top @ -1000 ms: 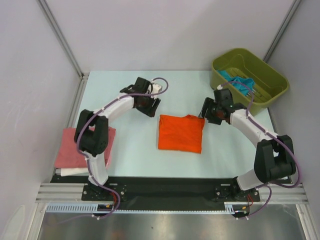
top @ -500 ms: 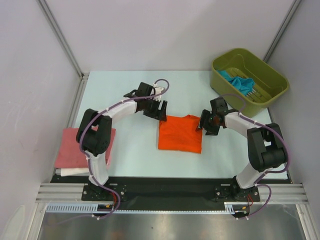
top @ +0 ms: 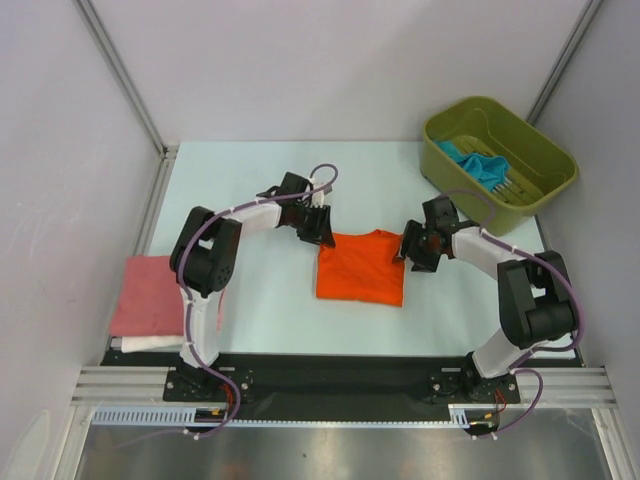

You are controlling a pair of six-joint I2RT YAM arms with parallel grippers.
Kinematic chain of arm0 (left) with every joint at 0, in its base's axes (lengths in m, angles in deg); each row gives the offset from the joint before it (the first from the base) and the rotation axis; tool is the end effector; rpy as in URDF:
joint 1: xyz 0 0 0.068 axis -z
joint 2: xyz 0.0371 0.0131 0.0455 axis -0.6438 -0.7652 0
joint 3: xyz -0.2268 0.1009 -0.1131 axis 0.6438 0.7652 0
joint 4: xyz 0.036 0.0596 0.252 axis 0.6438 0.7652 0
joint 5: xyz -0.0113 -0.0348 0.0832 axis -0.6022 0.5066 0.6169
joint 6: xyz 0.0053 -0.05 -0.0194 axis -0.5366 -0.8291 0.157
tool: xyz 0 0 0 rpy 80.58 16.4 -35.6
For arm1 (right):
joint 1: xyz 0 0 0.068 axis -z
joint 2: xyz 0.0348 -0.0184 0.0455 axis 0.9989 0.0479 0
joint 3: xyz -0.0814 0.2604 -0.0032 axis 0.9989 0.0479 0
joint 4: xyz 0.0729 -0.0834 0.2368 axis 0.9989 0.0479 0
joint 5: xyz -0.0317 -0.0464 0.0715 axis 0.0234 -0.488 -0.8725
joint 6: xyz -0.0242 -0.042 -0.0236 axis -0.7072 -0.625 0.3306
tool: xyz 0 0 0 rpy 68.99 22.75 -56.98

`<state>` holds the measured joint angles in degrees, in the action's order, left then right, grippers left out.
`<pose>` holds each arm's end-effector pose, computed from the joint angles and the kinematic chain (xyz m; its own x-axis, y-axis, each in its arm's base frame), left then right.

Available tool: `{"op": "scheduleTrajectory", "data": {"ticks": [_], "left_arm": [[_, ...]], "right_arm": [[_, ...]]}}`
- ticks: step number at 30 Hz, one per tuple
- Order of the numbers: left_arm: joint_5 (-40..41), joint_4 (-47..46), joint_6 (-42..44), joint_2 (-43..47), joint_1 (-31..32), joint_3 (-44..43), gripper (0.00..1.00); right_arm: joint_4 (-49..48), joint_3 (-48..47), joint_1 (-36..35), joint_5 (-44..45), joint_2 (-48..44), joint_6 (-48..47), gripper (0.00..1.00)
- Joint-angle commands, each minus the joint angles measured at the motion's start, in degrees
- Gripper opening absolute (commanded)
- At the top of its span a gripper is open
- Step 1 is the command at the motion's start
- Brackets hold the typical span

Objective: Fold and stack the t-shirts
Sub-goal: Neatly place the folded tshirt to the corner

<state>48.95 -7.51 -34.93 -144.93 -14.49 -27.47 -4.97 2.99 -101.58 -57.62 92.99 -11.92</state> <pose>0.3841 -0.2034 0.1475 -0.8822 0.2073 -0.4228 0.4251 0.7368 -0.5258 0.2975 0.0825 0.1702 -0.8975 0.3013 -0.3220 0.1689 0.9094 0.3802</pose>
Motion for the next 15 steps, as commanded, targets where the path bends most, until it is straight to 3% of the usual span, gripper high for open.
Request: {"op": "scheduleTrajectory", "data": {"ticks": [1, 3, 4, 10, 15], "left_arm": [[-5.4, -1.2, -2.0, -2.2, 0.1, 1.3, 0.36], [-6.7, -2.2, -2.1, -2.2, 0.1, 1.4, 0.22], [-7.2, -2.3, -2.0, -2.2, 0.1, 1.1, 0.02], [-6.1, 1.6, 5.0, 5.1, -0.6, 1.7, 0.0], [1.8, 14.4, 18.1, 9.7, -0.8, 0.3, 0.0]], "right_arm": [[0.6, 0.2, 0.5, 1.2, -3.5, 0.2, 0.63], [1.0, 0.0, 0.7, 1.6, -4.3, 0.2, 0.63], [1.7, 0.0, 1.0, 1.9, -4.7, 0.2, 0.63], [4.6, 1.0, 2.9, 3.3, -11.2, 0.1, 0.63], [6.6, 2.9, 4.8, 4.6, -16.7, -0.5, 0.64]]}}
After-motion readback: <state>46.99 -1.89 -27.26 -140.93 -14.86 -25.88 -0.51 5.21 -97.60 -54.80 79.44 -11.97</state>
